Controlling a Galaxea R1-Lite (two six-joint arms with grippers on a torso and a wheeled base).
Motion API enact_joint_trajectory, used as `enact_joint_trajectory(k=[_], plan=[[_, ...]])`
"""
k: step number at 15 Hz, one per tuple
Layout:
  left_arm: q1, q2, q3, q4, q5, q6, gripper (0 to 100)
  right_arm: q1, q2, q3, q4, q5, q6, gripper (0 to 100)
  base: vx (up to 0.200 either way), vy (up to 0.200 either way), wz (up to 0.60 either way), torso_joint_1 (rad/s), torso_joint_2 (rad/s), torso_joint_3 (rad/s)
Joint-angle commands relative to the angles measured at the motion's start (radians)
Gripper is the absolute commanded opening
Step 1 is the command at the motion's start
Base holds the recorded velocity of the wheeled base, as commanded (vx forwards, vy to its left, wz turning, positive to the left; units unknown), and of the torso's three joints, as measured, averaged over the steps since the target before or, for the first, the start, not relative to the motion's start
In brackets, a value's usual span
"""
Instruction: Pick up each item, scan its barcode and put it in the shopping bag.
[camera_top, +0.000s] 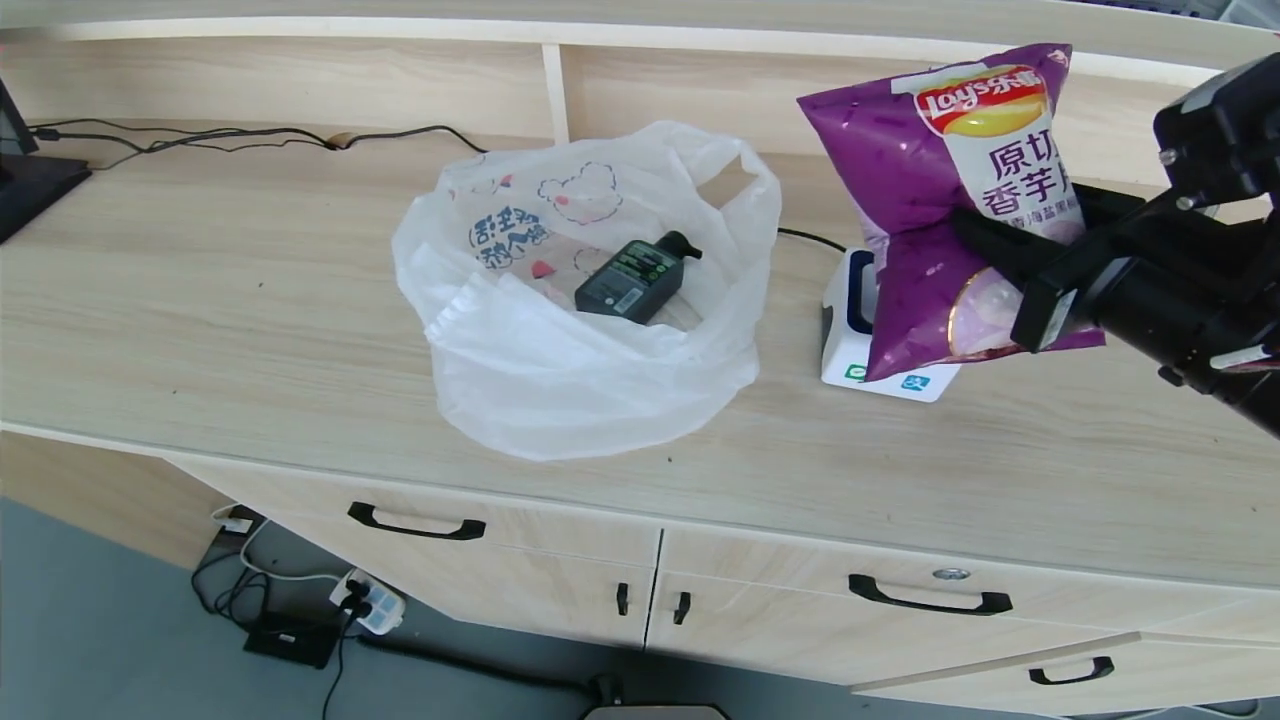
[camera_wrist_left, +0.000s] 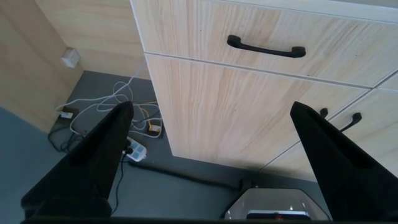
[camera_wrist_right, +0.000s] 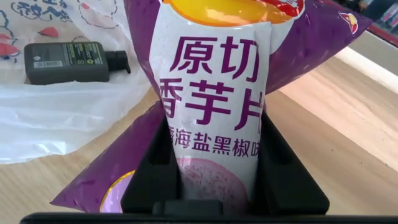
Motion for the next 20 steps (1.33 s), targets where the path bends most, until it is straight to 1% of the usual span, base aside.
enact_joint_trajectory(k=[1,5,8,11,13,17,18,20], plan=[[0.0,0.002,0.0,-0.001,0.0,0.0,100,-0.015,0.019,0.002,0.0,0.0,-0.005,0,0.0,0.0,0.0,0.0,0.0,0.0],[0.0,0.002,0.0,-0.001,0.0,0.0,100,-0.017,0.021,0.005,-0.001,-0.002,-0.003,0,0.0,0.0,0.0,0.0,0.0,0.0],[0.0,0.002,0.0,-0.001,0.0,0.0,100,-0.015,-0.031,0.024,-0.003,-0.002,0.003,0,0.0,0.0,0.0,0.0,0.0,0.0],[0.0,0.002,0.0,-0.001,0.0,0.006,100,-0.015,-0.146,0.101,0.005,-0.002,0.08,0,0.0,0.0,0.0,0.0,0.0,0.0],[0.0,0.002,0.0,-0.001,0.0,0.002,100,-0.008,-0.223,0.137,0.023,-0.002,0.11,0,0.0,0.0,0.0,0.0,0.0,0.0],[0.0,0.002,0.0,-0.001,0.0,0.002,100,0.021,-0.383,0.211,0.034,-0.036,0.271,0,0.0,0.0,0.0,0.0,0.0,0.0],[0.0,0.002,0.0,-0.001,0.0,0.002,100,0.021,-0.458,0.231,0.1,-0.055,0.316,0,0.0,0.0,0.0,0.0,0.0,0.0],[0.0,0.002,0.0,-0.001,0.0,0.002,100,0.02,-0.573,0.237,0.307,-0.069,0.323,0,0.0,0.0,0.0,0.0,0.0,0.0]])
